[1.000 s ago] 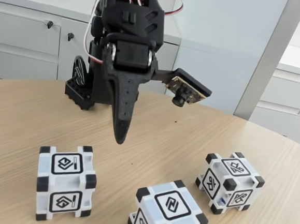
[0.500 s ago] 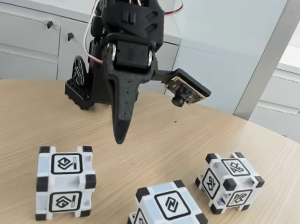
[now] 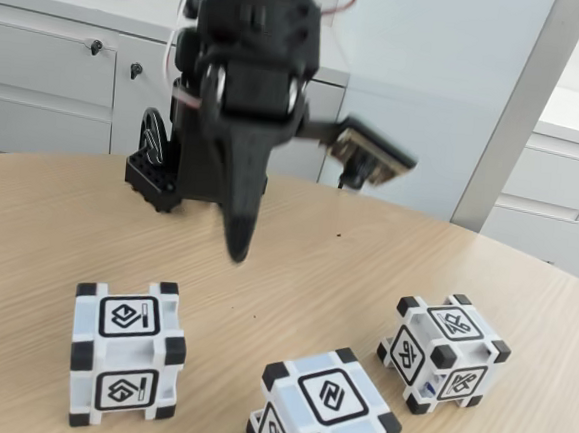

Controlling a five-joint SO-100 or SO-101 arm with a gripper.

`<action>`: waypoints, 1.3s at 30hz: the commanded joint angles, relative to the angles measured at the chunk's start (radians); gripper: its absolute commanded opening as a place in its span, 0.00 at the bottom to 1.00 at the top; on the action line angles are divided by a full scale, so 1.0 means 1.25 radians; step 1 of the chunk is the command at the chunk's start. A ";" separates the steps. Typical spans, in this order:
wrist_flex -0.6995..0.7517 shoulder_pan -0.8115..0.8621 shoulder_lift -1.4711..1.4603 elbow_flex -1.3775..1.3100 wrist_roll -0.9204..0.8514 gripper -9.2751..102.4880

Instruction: Stack cubes from left to right.

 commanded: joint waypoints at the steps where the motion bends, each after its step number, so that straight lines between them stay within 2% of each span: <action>1: -0.006 -0.006 -0.152 -0.179 -0.021 0.17; 10: -0.012 -0.053 -0.577 -0.504 -0.012 0.27; 17: -0.012 -0.171 -0.790 -0.583 0.020 0.28; 24: -0.013 -0.313 -0.880 -0.584 0.302 0.29; 28: -0.013 -0.414 -0.891 -0.585 0.410 0.29; 33: -0.013 -0.501 -0.892 -0.588 0.420 0.30; 39: -0.015 -0.533 -0.924 -0.638 0.418 0.31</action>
